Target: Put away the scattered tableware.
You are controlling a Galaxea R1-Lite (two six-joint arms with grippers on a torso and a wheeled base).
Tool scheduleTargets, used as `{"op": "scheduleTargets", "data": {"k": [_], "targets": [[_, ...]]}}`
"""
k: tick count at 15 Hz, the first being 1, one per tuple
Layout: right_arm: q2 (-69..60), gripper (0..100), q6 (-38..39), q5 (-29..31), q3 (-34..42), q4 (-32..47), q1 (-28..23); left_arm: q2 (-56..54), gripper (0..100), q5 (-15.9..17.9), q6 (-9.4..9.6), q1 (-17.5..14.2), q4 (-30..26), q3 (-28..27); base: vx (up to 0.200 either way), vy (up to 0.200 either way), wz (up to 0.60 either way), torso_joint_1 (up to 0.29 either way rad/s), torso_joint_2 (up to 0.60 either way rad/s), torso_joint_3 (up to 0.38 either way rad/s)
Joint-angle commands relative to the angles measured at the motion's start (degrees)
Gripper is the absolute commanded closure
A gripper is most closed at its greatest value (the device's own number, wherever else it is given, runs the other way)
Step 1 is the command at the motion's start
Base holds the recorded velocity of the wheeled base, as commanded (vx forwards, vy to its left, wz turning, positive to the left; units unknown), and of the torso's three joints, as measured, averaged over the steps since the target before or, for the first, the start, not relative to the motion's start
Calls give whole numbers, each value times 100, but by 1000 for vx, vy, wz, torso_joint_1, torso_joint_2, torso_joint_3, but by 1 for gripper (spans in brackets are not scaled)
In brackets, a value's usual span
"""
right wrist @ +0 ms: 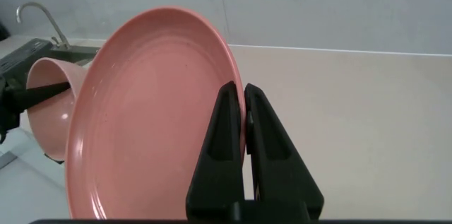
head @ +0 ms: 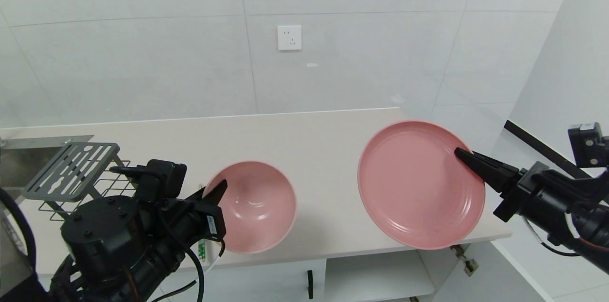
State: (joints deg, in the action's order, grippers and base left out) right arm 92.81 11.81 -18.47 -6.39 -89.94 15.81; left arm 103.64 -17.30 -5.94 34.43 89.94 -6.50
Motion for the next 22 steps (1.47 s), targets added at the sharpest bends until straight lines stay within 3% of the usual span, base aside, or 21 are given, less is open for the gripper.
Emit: {"op": "scheduleTargets", "data": {"k": [1,2,5,7,10,12,13,16,20,22], "targets": [[159,100,-30,124,-99,-6,-8,-195,100,25,-118,47,6,-18,0,0,0,0,0,0],[176,100,-109,212,-126,-6,1,-336,100,86,-356,64,6,-71,0,0,0,0,0,0],[168,100,-153,212,-161,-6,36,-468,100,350,-698,73,6,-1,0,0,0,0,0,0],[159,100,-153,212,-161,-6,54,-442,100,499,-769,-24,-65,-1,0,0,0,0,0,0],[168,100,-153,212,-152,-6,71,-468,100,517,-751,-173,-759,35,0,0,0,0,0,0],[168,100,-153,212,-161,-6,71,-459,100,570,-663,-147,-741,228,0,0,0,0,0,0],[168,100,-153,212,-161,-6,71,-415,100,570,-399,-147,-750,281,0,0,0,0,0,0],[168,100,-153,212,-170,-6,71,-415,100,570,-382,-164,-636,298,0,0,0,0,0,0],[168,100,-153,212,-170,-6,71,-371,100,570,-215,-68,-346,395,0,0,0,0,0,0],[176,100,-153,212,-170,-6,80,-248,100,561,-162,-94,6,404,-200,0,0,5,2,2]]}}
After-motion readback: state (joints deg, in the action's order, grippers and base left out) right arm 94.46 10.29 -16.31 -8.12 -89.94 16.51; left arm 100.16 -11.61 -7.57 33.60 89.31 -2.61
